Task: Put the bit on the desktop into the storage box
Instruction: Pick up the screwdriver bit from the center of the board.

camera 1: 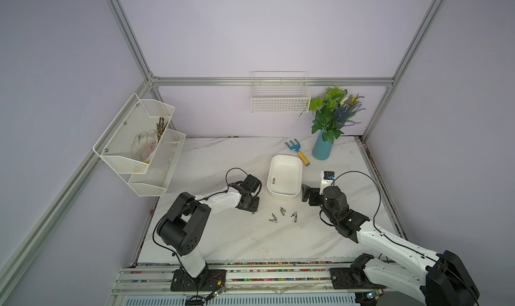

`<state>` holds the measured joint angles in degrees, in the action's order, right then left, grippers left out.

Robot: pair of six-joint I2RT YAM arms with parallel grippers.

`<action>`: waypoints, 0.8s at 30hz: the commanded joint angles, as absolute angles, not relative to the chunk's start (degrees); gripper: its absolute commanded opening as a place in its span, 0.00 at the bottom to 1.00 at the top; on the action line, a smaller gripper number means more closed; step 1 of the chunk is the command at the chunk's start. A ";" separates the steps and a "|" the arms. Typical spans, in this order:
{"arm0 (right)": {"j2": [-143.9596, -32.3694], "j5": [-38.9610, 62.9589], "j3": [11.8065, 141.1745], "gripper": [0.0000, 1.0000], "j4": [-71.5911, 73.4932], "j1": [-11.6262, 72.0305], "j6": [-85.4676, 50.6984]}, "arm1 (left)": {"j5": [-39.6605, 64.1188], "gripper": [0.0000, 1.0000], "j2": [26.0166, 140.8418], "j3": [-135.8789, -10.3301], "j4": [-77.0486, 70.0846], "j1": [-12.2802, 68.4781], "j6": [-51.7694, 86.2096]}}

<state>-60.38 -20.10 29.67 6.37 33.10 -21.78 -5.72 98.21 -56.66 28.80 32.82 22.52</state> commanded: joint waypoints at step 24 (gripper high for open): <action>-59.68 -21.54 29.18 1.00 7.29 32.87 -21.71 | -7.67 0.16 100.59 -57.66 31.06 33.22 23.86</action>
<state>-60.27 -20.32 29.67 6.37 33.10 -21.76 -7.46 99.44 -58.02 29.91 32.82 23.11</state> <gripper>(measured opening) 0.997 0.162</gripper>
